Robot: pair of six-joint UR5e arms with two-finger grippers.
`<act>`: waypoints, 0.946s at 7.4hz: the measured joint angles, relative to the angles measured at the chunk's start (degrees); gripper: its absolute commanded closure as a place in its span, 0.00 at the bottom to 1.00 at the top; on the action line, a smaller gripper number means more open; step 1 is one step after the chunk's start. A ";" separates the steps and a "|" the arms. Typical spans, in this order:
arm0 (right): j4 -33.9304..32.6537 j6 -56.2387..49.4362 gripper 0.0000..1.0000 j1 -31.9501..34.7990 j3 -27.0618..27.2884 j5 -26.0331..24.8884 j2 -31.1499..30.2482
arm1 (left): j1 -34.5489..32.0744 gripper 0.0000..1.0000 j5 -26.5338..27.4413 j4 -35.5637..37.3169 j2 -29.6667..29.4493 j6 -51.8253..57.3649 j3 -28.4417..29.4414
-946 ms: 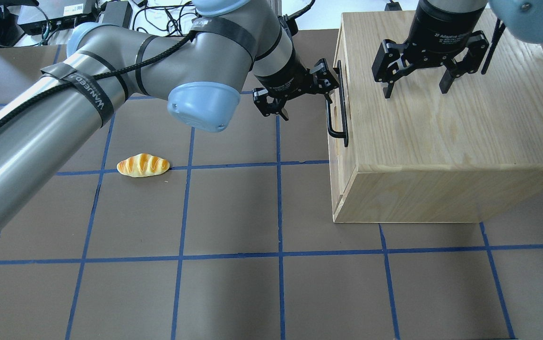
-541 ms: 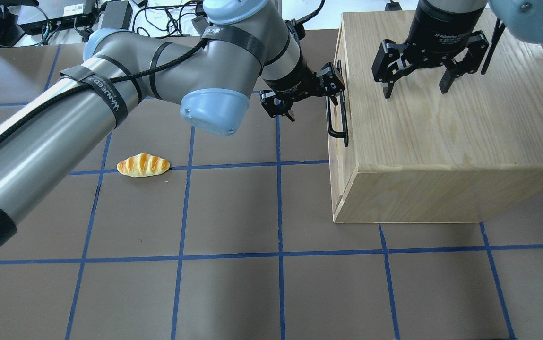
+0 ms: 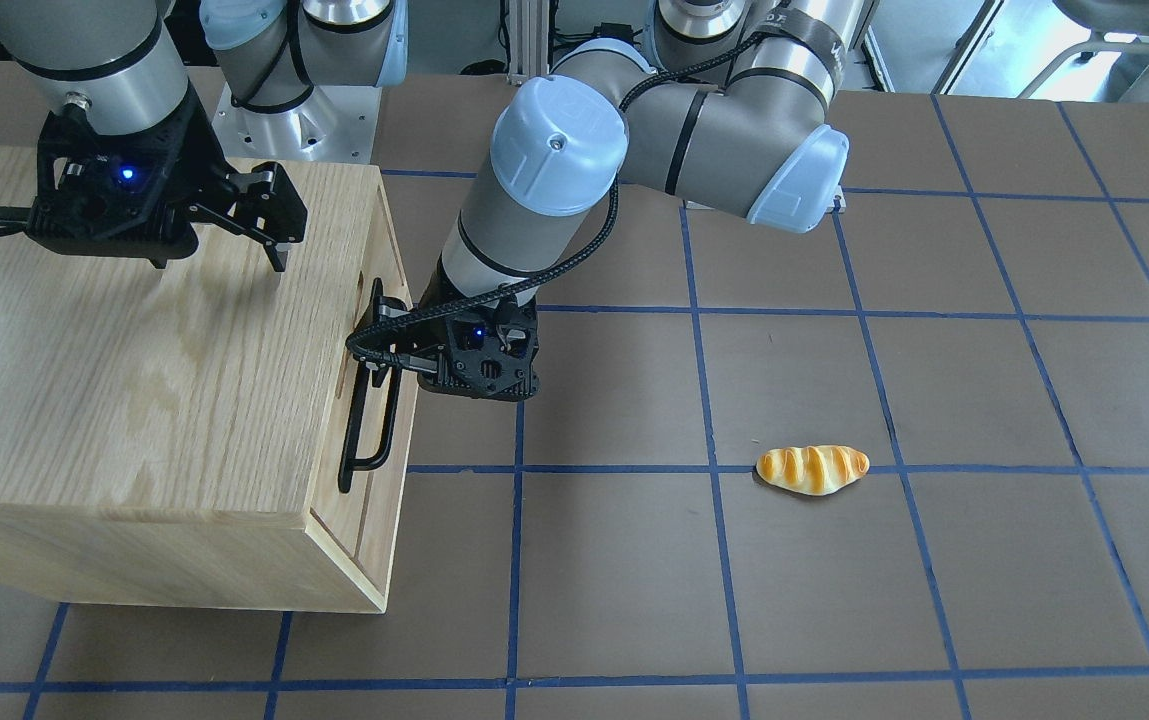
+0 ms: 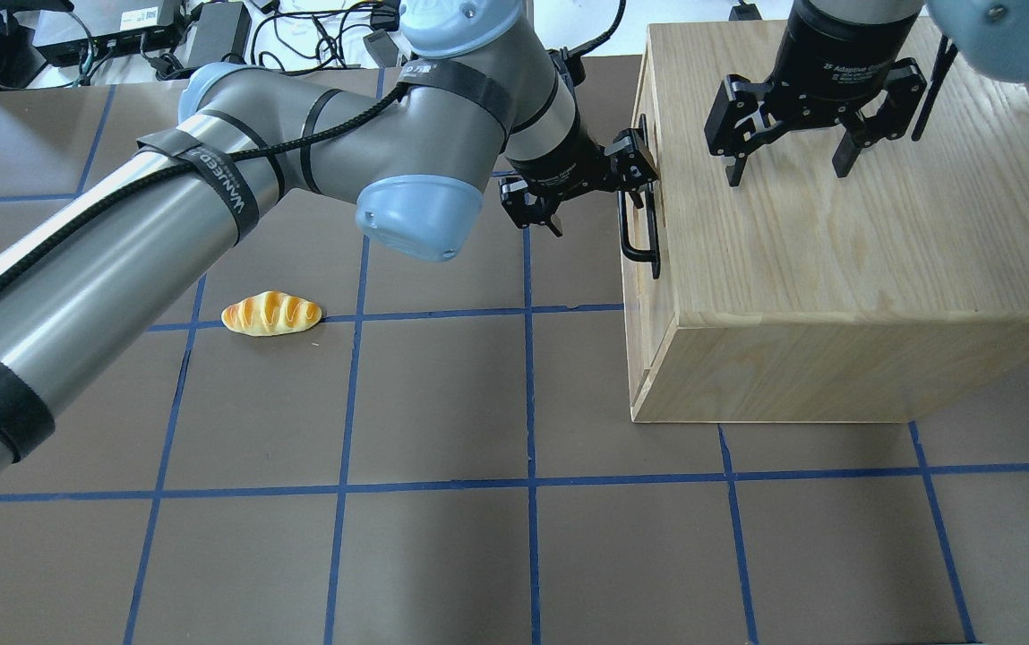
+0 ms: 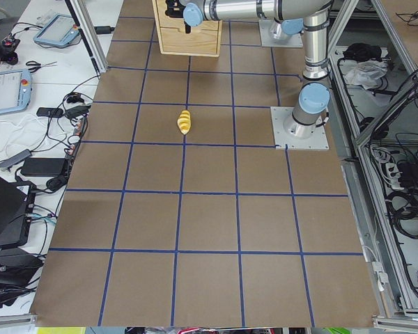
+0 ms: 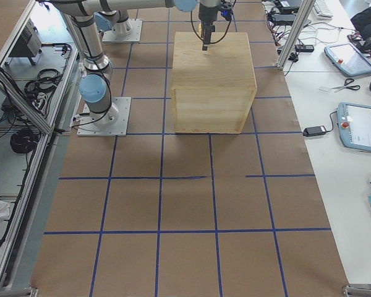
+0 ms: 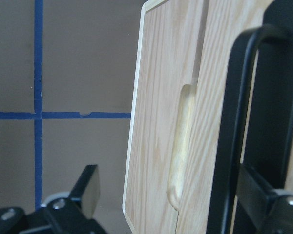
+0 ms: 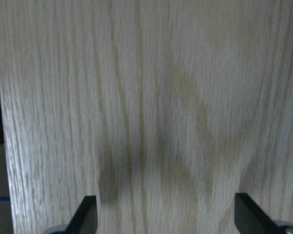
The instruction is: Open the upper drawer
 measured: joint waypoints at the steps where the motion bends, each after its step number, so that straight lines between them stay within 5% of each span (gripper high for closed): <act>1: 0.00 0.01 0.00 0.00 0.01 0.00 0.00 | 0.00 0.00 0.14 -0.19 0.06 -0.12 0.01; 7: 0.00 0.02 0.00 0.00 0.01 0.00 0.00 | 0.43 0.00 2.70 -0.73 0.62 0.37 -0.23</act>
